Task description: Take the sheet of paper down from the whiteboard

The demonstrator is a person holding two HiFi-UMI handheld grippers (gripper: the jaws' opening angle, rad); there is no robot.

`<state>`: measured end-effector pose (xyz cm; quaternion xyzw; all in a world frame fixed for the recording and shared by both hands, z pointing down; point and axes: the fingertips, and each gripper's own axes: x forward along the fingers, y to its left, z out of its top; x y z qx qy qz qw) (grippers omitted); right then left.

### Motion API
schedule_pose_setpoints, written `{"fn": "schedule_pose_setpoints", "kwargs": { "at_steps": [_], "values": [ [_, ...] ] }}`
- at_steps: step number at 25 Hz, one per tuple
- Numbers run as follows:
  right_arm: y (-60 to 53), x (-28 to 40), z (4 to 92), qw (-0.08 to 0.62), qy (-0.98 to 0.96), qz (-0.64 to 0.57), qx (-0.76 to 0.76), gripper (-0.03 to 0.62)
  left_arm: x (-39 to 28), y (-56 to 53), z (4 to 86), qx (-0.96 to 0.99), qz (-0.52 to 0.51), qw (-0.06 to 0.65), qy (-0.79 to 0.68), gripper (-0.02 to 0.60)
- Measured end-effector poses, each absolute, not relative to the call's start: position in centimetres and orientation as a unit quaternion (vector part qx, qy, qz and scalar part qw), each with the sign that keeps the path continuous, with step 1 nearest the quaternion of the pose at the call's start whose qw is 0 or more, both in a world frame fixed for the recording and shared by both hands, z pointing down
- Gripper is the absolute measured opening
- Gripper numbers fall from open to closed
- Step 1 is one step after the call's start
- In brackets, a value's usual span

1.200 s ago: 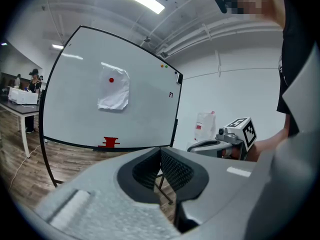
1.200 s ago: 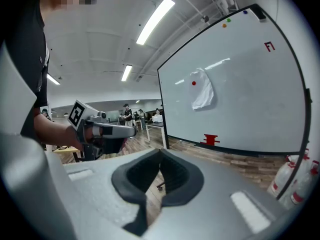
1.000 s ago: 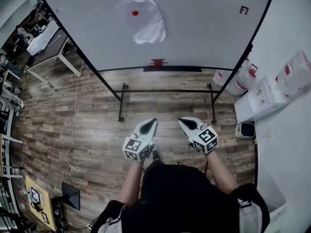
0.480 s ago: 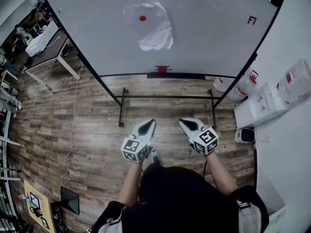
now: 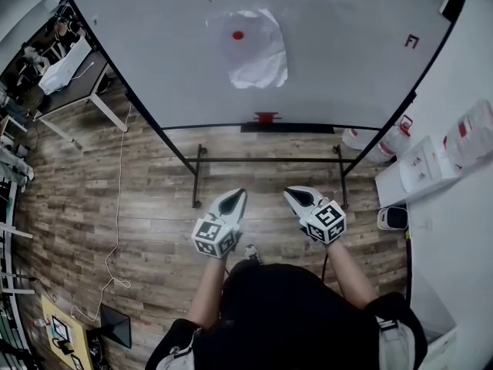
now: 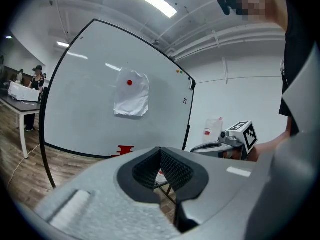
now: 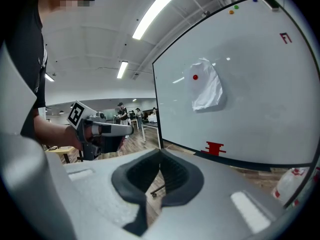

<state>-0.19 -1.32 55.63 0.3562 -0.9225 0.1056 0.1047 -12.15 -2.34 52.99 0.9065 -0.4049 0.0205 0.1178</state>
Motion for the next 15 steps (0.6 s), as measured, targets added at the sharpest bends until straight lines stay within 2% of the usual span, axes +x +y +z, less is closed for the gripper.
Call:
{"fn": "schedule_pose_setpoints", "kwargs": {
  "at_steps": [15],
  "values": [
    [-6.8,-5.4,56.8,0.099,-0.918,0.102,0.371,0.003,-17.6,-8.0,53.6,0.911,0.018,0.111,-0.397,0.011]
  ]
}}
